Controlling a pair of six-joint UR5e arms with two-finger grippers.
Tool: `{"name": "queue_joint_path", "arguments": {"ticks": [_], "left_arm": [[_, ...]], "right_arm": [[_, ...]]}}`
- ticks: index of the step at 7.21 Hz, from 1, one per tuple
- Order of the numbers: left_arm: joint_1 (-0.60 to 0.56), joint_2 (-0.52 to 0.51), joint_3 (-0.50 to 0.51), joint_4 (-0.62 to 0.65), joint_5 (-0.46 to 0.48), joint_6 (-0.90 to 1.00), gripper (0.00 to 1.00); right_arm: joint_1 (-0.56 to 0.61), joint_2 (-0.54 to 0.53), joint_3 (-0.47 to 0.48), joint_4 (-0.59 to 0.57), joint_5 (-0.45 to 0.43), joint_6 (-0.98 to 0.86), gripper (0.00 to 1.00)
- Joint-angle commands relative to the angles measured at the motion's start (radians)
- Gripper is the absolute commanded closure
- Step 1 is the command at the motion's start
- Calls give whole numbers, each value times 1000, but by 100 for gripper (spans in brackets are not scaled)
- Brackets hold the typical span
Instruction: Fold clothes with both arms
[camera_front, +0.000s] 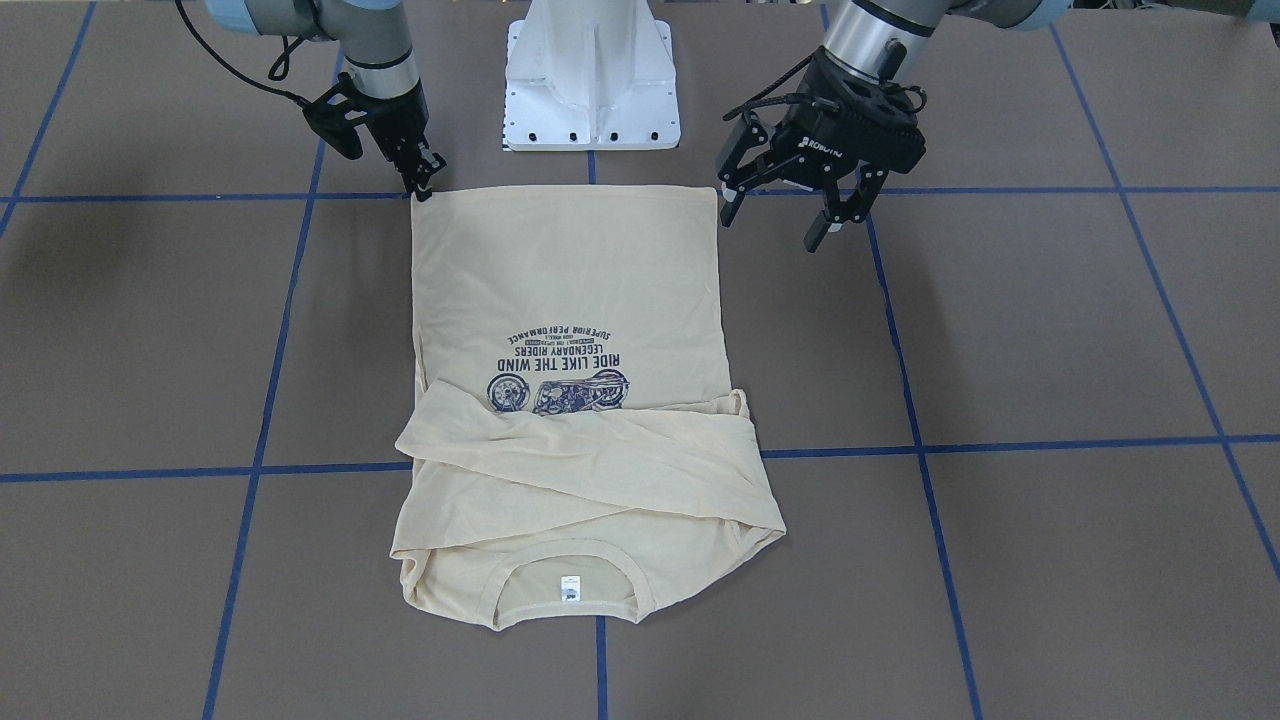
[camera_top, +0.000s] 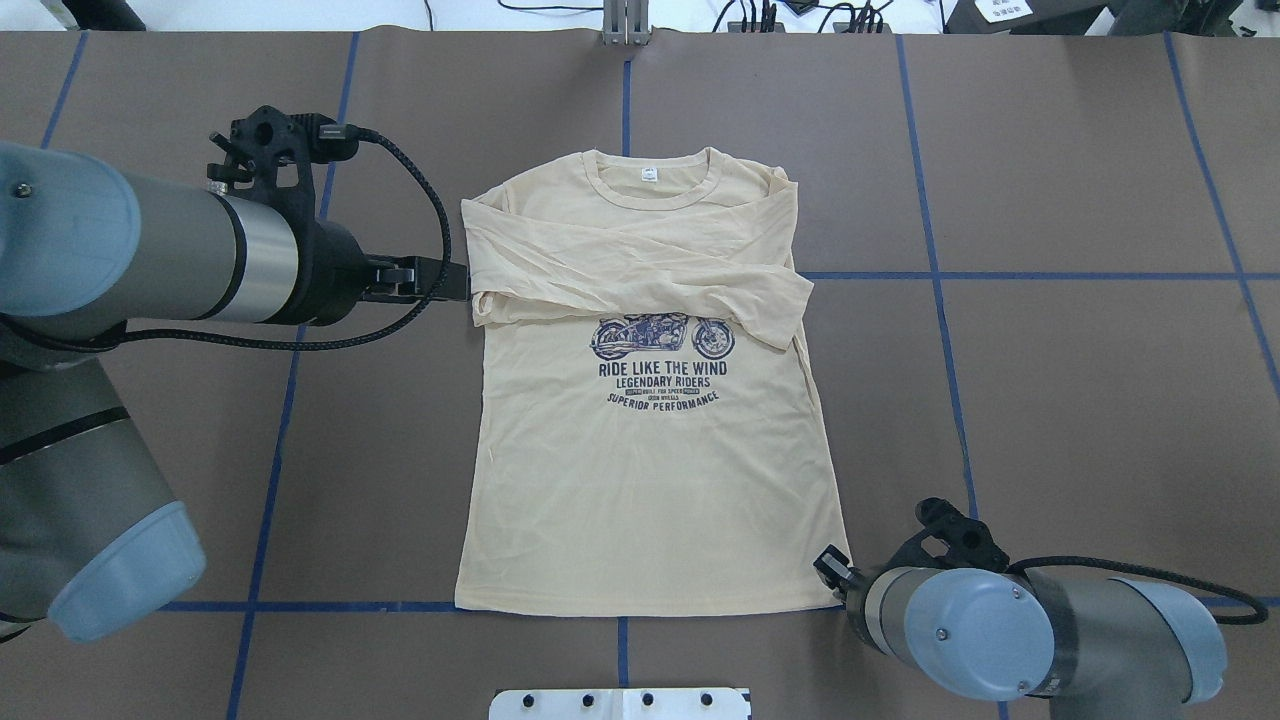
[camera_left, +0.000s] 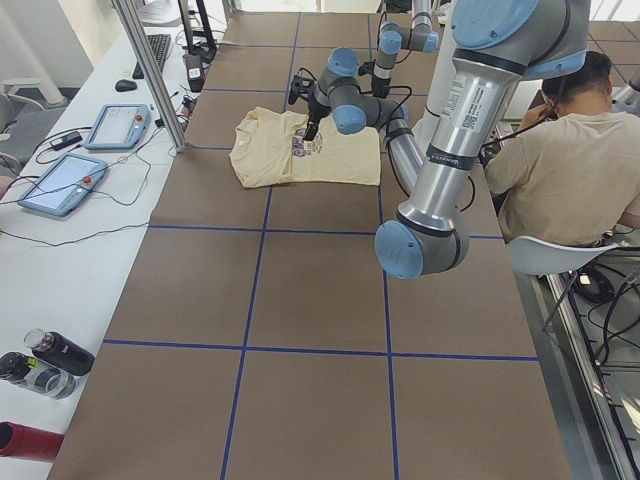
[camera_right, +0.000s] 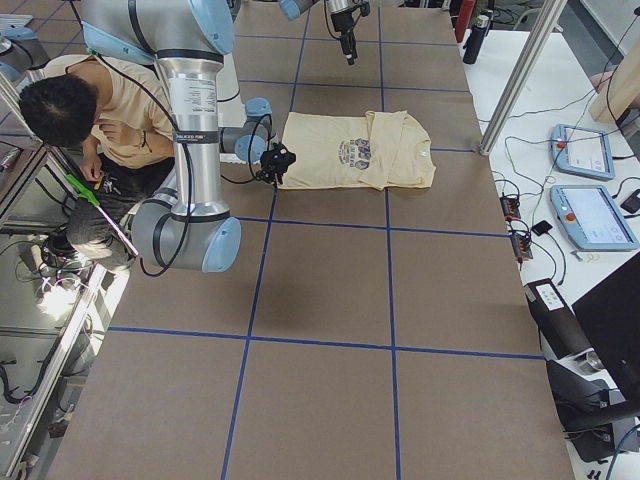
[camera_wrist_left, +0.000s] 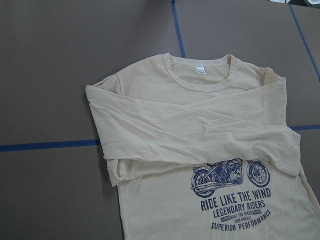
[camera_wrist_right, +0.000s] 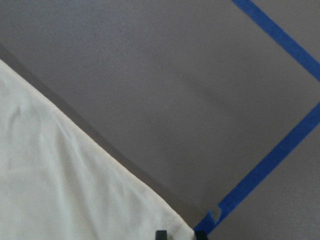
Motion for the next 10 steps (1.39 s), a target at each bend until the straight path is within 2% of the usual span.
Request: {"name": "queue_joint_path", "arguments": {"ticks": [1,2,3,4,5,8,9,10], "left_arm": [[0,0,-1,2,1,-1,1],[0,0,-1,2,1,-1,1],[0,0,-1,2,1,-1,1],[0,0,-1,2,1,-1,1],[0,0,-1,3,1,-1,1],[0,-5,-1,5,-2,-10,1],[2,-3,-4,7,-6,-45,1],[30,-5,-4,7,-3,-175,1]], "right_arm": [[0,-6,1,0,-3,1,77],[0,-6,2,0,-1,1,94],[0,-5,2,0,-1,1,74],[0,0,-1,0,0,1,81],[0,0,-2,0,2,1,100],[5,-11,25,0,3,1,100],[6,-16,53,-1,9,1,100],[6,-28,77,-6,12,5,100]]}}
